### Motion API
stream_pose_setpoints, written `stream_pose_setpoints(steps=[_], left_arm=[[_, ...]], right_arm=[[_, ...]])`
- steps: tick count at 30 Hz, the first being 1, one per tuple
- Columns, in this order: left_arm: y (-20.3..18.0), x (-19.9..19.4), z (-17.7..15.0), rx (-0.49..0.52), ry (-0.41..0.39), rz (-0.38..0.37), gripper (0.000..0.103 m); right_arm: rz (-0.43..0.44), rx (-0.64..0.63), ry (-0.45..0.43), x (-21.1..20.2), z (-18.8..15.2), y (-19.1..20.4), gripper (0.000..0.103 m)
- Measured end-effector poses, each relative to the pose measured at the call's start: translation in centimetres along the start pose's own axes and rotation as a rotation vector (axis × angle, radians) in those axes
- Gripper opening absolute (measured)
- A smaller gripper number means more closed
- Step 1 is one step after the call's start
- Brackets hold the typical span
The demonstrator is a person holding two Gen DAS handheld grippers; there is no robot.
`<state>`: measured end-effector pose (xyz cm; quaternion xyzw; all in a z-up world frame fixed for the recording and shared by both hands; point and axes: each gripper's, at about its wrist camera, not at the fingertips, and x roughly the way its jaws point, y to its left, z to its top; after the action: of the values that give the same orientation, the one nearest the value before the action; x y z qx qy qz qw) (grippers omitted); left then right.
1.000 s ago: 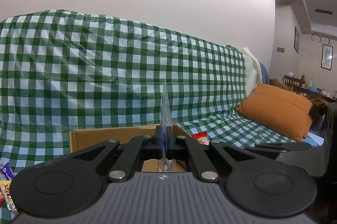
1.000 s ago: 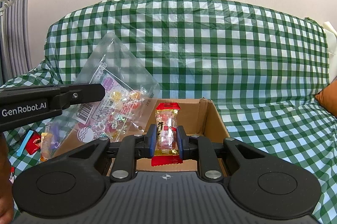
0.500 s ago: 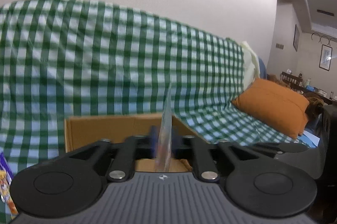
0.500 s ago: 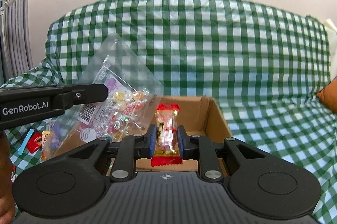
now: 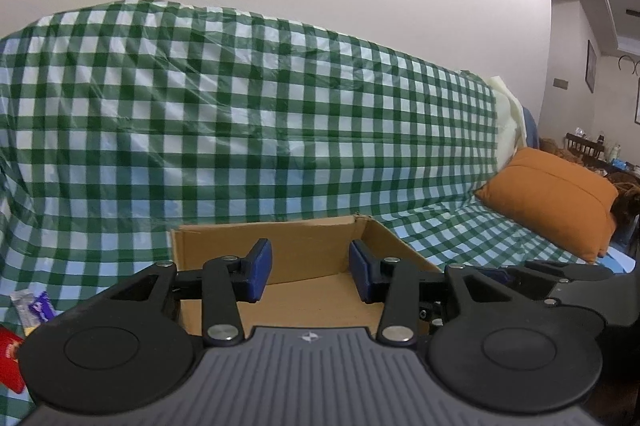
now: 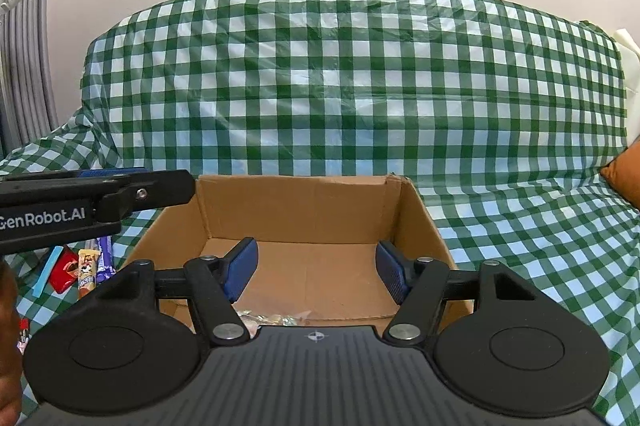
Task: Organize snacks
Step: 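Move both tools back to the snack pile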
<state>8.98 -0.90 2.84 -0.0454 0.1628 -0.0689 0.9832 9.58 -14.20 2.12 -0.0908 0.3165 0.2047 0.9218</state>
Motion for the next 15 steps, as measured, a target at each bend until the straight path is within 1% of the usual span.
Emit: stream_pose_setpoints(steps=[2,4,5,7,10,11,12,13,14,15], left_arm=[[0.4,-0.5,-0.1,0.015,-0.004,0.012,0.042],[0.8,-0.9,-0.2,0.028,0.001,0.030,0.033],[1.0,-1.2,-0.3,0.033,0.002,0.040,0.032],[1.7,-1.7,-0.5,0.041,0.008,0.061,0.021],[3.0,-2.7,-0.9,0.029,0.042,0.099,0.019],[3.5,-2.9,-1.0,0.010,0.063,0.105,0.017],[4.0,-3.2,-0.9,0.001,0.088,0.110,0.014],[4.5,-3.5,-0.7,0.007,0.113,0.119,0.012],[5.0,-3.9,-0.3,0.020,0.129,0.133,0.012],[5.5,-4.2,0.2,0.034,0.137,0.147,0.012]], right_arm=[[0.006,0.002,-0.001,0.2,0.1,0.3,0.067],[0.009,0.006,-0.003,0.4,0.3,0.7,0.067],[0.011,0.009,-0.004,0.4,0.3,0.9,0.067],[0.017,0.019,-0.006,0.6,0.5,1.3,0.066],[0.024,0.027,-0.011,0.6,0.5,1.9,0.062],[0.029,0.029,-0.011,0.6,0.5,2.1,0.057],[0.038,0.030,-0.015,0.5,0.5,2.4,0.045],[0.052,0.027,-0.023,0.5,0.6,2.7,0.040],[0.062,0.024,-0.030,0.5,0.7,3.0,0.028],[0.075,0.023,-0.040,0.4,0.7,3.3,0.022]])
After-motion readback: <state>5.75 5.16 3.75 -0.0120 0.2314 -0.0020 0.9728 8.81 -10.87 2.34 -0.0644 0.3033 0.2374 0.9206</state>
